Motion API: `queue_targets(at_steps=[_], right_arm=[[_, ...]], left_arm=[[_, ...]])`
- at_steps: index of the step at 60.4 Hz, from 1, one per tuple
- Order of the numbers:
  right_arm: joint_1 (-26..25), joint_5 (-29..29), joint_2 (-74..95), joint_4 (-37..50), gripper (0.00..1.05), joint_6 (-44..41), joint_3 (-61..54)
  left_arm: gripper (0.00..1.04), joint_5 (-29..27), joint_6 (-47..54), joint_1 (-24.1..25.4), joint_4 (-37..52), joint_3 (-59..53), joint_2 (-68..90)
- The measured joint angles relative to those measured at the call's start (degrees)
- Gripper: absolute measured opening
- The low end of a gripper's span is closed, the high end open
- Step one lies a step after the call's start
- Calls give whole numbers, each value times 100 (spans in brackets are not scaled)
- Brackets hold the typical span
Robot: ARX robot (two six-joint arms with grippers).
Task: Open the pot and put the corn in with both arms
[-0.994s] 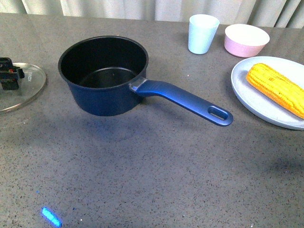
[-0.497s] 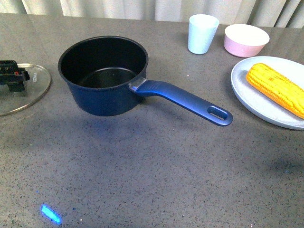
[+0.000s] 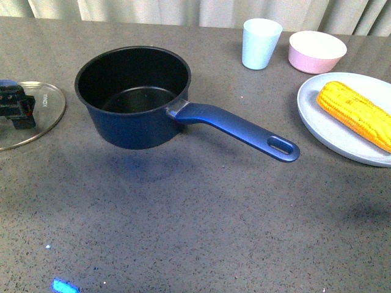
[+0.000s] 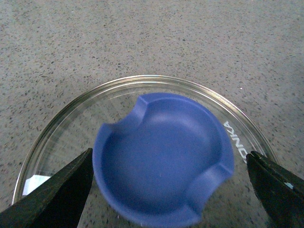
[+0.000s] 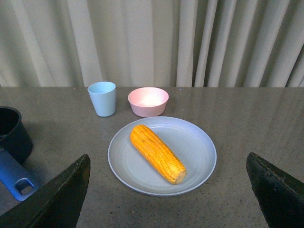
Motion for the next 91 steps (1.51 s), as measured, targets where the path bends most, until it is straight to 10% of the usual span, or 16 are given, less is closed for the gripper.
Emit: queue_targets(at_steps=[26, 38, 57, 91], right_arm=[[0, -2, 0, 0, 96, 0, 0], [0, -2, -2, 0, 96, 2, 0], [0, 0, -2, 0, 96, 2, 0], [0, -2, -2, 0, 96, 2, 0]], left_arm=[[93, 393, -179, 411, -374, -1399, -2190], [56, 238, -24, 199, 1574, -2352, -2586], [2, -164, 35, -229, 1176, -3486, -4360], [2, -817, 52, -881, -1759, -4105, -7991]])
